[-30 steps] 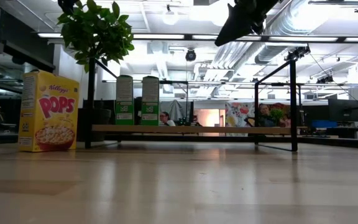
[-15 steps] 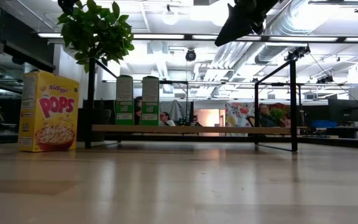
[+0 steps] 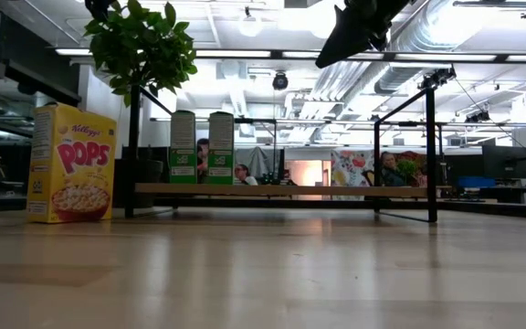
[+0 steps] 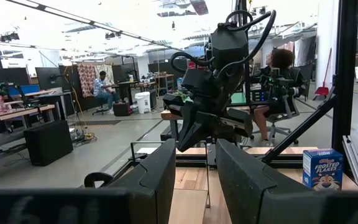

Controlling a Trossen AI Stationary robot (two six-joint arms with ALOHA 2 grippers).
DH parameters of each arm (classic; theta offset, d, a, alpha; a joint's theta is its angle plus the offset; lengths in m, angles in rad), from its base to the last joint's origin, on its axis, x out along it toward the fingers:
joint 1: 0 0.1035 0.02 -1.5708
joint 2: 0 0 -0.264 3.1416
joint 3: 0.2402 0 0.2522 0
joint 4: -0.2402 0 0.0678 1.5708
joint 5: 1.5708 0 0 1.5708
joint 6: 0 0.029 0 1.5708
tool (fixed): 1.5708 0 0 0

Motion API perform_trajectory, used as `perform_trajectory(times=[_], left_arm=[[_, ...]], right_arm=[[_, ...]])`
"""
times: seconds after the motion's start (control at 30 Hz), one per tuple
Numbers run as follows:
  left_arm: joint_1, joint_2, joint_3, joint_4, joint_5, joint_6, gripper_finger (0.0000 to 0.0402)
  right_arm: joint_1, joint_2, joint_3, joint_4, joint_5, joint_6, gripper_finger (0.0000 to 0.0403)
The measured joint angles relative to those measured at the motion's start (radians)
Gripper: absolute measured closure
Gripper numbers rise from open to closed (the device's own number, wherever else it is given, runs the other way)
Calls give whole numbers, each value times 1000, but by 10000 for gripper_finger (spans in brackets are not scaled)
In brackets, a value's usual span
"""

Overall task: Stack cereal on shelf
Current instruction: Put the right blue cereal box on the shelf

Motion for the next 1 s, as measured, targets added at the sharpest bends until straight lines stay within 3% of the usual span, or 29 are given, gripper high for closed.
perform_trajectory(times=[1.0], left_arm=[[0, 0, 0, 0, 0, 0, 295]], right_arm=[[0, 1, -1, 31, 4, -12, 402]])
